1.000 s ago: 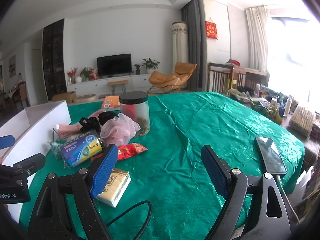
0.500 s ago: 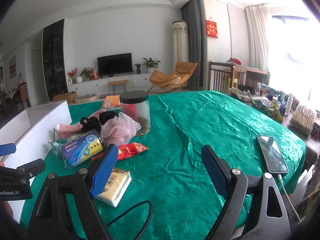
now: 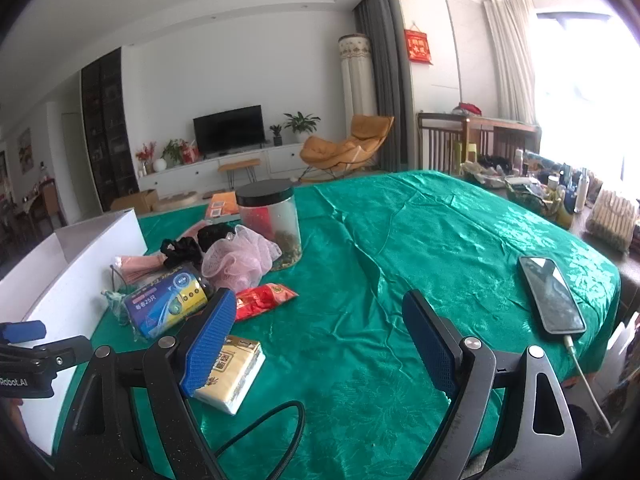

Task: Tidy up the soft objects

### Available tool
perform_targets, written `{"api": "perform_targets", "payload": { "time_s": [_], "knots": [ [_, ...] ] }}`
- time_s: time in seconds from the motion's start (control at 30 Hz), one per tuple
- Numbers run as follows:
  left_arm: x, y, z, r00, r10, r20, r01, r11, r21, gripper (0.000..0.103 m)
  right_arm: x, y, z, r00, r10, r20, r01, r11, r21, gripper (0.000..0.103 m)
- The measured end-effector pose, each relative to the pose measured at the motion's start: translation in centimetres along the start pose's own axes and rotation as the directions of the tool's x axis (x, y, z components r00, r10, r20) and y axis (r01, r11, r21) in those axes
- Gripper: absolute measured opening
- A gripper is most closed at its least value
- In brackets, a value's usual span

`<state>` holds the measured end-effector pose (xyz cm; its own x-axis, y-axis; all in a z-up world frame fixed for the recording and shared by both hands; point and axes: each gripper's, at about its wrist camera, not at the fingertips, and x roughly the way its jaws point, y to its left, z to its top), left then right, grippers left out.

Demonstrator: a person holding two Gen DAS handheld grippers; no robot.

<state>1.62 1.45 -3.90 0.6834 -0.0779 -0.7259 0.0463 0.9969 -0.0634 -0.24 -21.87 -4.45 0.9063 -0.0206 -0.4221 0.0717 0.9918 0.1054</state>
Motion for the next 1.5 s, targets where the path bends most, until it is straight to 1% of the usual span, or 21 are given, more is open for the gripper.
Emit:
{"api": "perform_targets", "payload": {
  "time_s": [0.2, 0.37, 0.43, 0.53, 0.57, 0.63, 0.67, 0.7, 0.77, 0.8, 0.83, 0.9, 0.97, 1.0, 1.07, 1.1, 1.17, 1.27, 1.33, 1.43, 1.5],
  "knots": [
    [0.9, 0.2, -0.8, 0.999, 0.027, -0.017, -0.027, 0.999, 0.020, 0.103, 1.3, -2.9, -0.3, 0.996, 0.039, -0.076, -0.025, 0.984, 0.174, 0.087],
    [1.3, 0.3, -1.5, 0.999, 0.025, -0.036, -0.024, 0.999, 0.022, 0.103, 3.3, -1.9, -0.8, 0.969, 0.148, -0.200, -0.120, 0.982, 0.143, 0.087],
    [1.1, 0.2, -1.5, 0.999, 0.021, -0.029, -0.020, 0.999, 0.025, 0.103, 4.5, -0.3, -1.2, 0.934, 0.222, -0.279, -0.202, 0.975, 0.097, 0.087],
    [0.5, 0.3, -1.2, 1.000, 0.016, -0.011, -0.016, 1.000, 0.020, 0.103, 6.5, 3.4, -2.5, 0.814, 0.354, -0.460, -0.400, 0.917, -0.002, 0.087],
    [0.4, 0.3, -1.1, 1.000, 0.016, -0.007, -0.016, 1.000, 0.020, 0.103, 6.8, 4.7, -3.1, 0.791, 0.341, -0.507, -0.431, 0.900, -0.068, 0.087],
    [0.3, 0.1, -1.0, 1.000, 0.014, -0.007, -0.014, 1.000, 0.024, 0.103, 7.7, 7.2, -4.0, 0.778, 0.277, -0.564, -0.456, 0.867, -0.203, 0.087],
    [0.4, -0.1, -0.9, 1.000, 0.010, -0.011, -0.010, 1.000, 0.028, 0.103, 8.4, 7.5, -4.2, 0.790, 0.229, -0.569, -0.433, 0.865, -0.252, 0.086],
    [0.5, -0.4, -1.0, 1.000, 0.006, -0.016, -0.005, 0.999, 0.035, 0.103, 9.5, 6.7, -3.7, 0.818, 0.178, -0.548, -0.367, 0.893, -0.259, 0.086],
    [0.9, -1.1, -1.1, 1.000, 0.001, -0.030, 0.001, 0.999, 0.054, 0.103, 11.5, 2.1, -1.3, 0.888, 0.086, -0.452, -0.156, 0.980, -0.120, 0.086],
    [1.3, -1.6, -1.2, 0.999, 0.003, -0.041, 0.000, 0.998, 0.065, 0.103, 11.7, -0.8, 0.0, 0.919, 0.040, -0.391, -0.055, 0.998, -0.027, 0.086],
    [1.9, -2.1, -1.2, 0.999, 0.010, -0.054, -0.005, 0.997, 0.081, 0.103, 11.5, -3.4, 0.9, 0.940, 0.014, -0.340, 0.009, 0.998, 0.066, 0.087],
    [3.8, -3.1, -1.4, 0.996, 0.035, -0.077, -0.025, 0.992, 0.121, 0.103, 10.3, -7.4, 1.7, 0.963, 0.008, -0.271, 0.047, 0.979, 0.196, 0.087],
    [6.1, -3.6, -1.5, 0.991, 0.070, -0.116, -0.054, 0.989, 0.139, 0.103, 9.6, -9.1, 1.3, 0.964, 0.004, -0.267, 0.062, 0.969, 0.238, 0.088],
    [7.1, -3.5, -1.5, 0.989, 0.071, -0.131, -0.053, 0.990, 0.135, 0.103, 9.6, -9.6, 0.8, 0.955, 0.051, -0.294, 0.032, 0.962, 0.272, 0.088],
    [8.7, -3.5, -1.4, 0.984, 0.074, -0.161, -0.054, 0.991, 0.124, 0.103, 10.6, -8.6, 0.6, 0.909, 0.194, -0.370, -0.090, 0.956, 0.281, 0.088],
    [9.2, -3.4, -1.4, 0.982, 0.077, -0.172, -0.056, 0.991, 0.125, 0.103, 10.8, -7.1, 0.5, 0.876, 0.245, -0.415, -0.160, 0.960, 0.230, 0.088],
    [10.3, -3.4, -1.5, 0.978, 0.095, -0.184, -0.070, 0.987, 0.142, 0.103, 10.8, -2.8, -0.4, 0.818, 0.247, -0.520, -0.260, 0.964, 0.048, 0.088],
    [11.2, -3.0, -1.2, 0.977, 0.083, -0.195, -0.061, 0.991, 0.120, 0.103, 11.4, 2.6, -2.3, 0.783, 0.144, -0.606, -0.327, 0.923, -0.204, 0.087],
    [11.8, -2.7, -0.7, 0.976, 0.072, -0.207, -0.053, 0.994, 0.096, 0.103, 12.9, 3.0, -2.4, 0.804, 0.051, -0.593, -0.261, 0.926, -0.273, 0.086],
    [12.7, -2.3, 0.0, 0.977, 0.034, -0.212, -0.023, 0.998, 0.051, 0.103, 14.9, -2.1, 0.0, 0.863, -0.064, -0.502, 0.012, 0.994, -0.106, 0.086],
    [13.3, -2.0, 0.6, 0.978, 0.043, -0.202, -0.035, 0.998, 0.045, 0.103, 14.6, -5.3, 1.2, 0.889, -0.076, -0.452, 0.110, 0.993, 0.049, 0.086]
  ]
}}
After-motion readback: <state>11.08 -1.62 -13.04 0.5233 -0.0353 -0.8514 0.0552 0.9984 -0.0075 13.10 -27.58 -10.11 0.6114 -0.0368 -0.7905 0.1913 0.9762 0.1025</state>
